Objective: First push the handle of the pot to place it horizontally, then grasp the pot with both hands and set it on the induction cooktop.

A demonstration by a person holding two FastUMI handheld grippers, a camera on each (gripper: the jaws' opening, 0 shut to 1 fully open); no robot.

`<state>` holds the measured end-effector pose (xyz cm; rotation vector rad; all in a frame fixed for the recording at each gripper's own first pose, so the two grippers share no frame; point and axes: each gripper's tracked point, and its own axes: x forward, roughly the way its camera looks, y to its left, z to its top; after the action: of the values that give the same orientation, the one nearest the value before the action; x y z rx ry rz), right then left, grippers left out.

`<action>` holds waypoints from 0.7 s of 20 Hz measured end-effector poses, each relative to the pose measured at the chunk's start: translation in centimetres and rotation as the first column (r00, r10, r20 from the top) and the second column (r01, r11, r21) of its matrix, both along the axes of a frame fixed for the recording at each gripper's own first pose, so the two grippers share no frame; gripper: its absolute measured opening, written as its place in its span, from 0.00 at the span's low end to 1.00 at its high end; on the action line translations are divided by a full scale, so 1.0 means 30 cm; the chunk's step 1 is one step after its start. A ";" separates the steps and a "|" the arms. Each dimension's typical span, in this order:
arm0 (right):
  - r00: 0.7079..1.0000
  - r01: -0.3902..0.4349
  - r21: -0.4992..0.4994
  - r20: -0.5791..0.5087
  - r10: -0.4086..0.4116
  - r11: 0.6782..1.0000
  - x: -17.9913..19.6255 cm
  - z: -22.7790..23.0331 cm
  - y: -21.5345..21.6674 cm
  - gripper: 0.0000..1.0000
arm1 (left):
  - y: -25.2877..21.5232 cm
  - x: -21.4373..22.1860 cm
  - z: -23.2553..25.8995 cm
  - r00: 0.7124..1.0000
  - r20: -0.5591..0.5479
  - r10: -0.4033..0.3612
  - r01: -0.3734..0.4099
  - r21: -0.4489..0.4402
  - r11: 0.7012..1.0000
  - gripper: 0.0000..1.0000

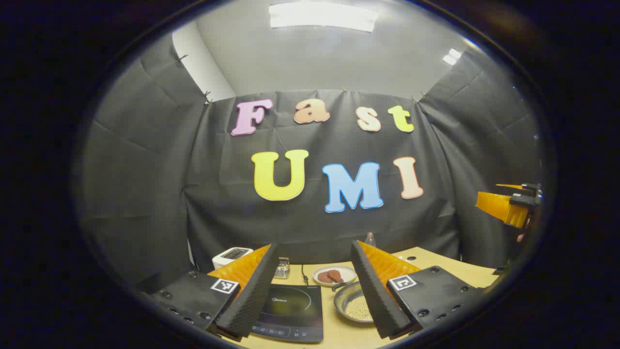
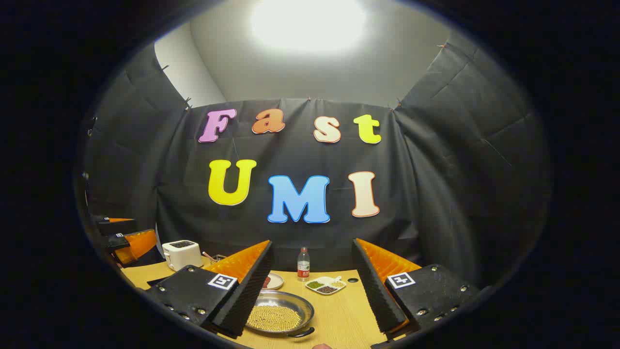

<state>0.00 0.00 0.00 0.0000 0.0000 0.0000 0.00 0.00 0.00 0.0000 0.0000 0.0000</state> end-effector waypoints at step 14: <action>0.998 0.033 0.023 -0.047 -0.032 0.999 0.021 -0.025 -0.029 0.97 | 0.023 -0.021 0.011 1.000 0.014 0.012 -0.012 0.013 1.000 1.00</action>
<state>0.63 -0.86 -0.75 0.0236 0.0471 -0.0328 -0.63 0.68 0.34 0.0132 -0.0138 0.0117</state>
